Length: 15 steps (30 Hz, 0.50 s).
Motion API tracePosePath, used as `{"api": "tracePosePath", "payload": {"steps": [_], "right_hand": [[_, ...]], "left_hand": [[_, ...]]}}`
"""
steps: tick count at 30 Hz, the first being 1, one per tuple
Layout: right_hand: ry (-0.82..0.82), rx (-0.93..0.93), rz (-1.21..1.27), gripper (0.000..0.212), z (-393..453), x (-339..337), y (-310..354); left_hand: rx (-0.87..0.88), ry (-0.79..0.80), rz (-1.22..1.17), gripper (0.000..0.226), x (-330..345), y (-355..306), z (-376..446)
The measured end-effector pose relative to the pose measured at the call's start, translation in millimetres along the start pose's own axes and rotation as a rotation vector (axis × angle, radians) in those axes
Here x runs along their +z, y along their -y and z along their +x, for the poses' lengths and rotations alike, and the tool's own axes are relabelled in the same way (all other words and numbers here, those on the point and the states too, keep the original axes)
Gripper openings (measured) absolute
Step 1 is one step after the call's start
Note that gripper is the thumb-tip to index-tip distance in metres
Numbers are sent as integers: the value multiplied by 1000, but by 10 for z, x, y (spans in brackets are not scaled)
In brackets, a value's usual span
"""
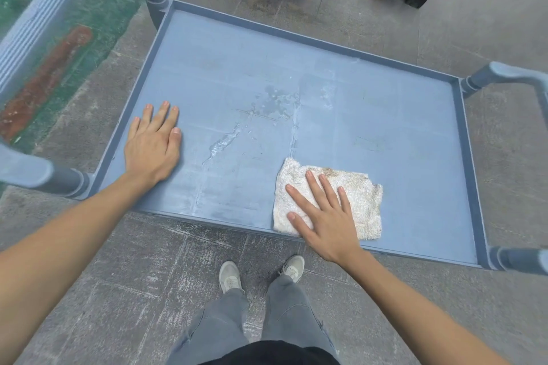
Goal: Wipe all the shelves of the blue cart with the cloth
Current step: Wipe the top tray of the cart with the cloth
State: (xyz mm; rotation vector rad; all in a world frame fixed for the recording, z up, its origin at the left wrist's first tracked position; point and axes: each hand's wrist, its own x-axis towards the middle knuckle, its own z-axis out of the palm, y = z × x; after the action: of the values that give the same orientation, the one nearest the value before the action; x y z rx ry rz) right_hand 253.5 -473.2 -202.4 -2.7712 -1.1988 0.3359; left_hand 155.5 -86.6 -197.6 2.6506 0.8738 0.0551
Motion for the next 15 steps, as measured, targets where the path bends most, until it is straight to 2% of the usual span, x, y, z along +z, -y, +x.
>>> {"api": "tracePosePath", "payload": {"steps": [7,15], "right_hand": [[-52,129,52,54,350,6,112],[-21,207,114,56,1674,-229,81]], "left_hand": [[27,-3,17,61,26,52,21],[19,-17,20,58,33,63,54]]}}
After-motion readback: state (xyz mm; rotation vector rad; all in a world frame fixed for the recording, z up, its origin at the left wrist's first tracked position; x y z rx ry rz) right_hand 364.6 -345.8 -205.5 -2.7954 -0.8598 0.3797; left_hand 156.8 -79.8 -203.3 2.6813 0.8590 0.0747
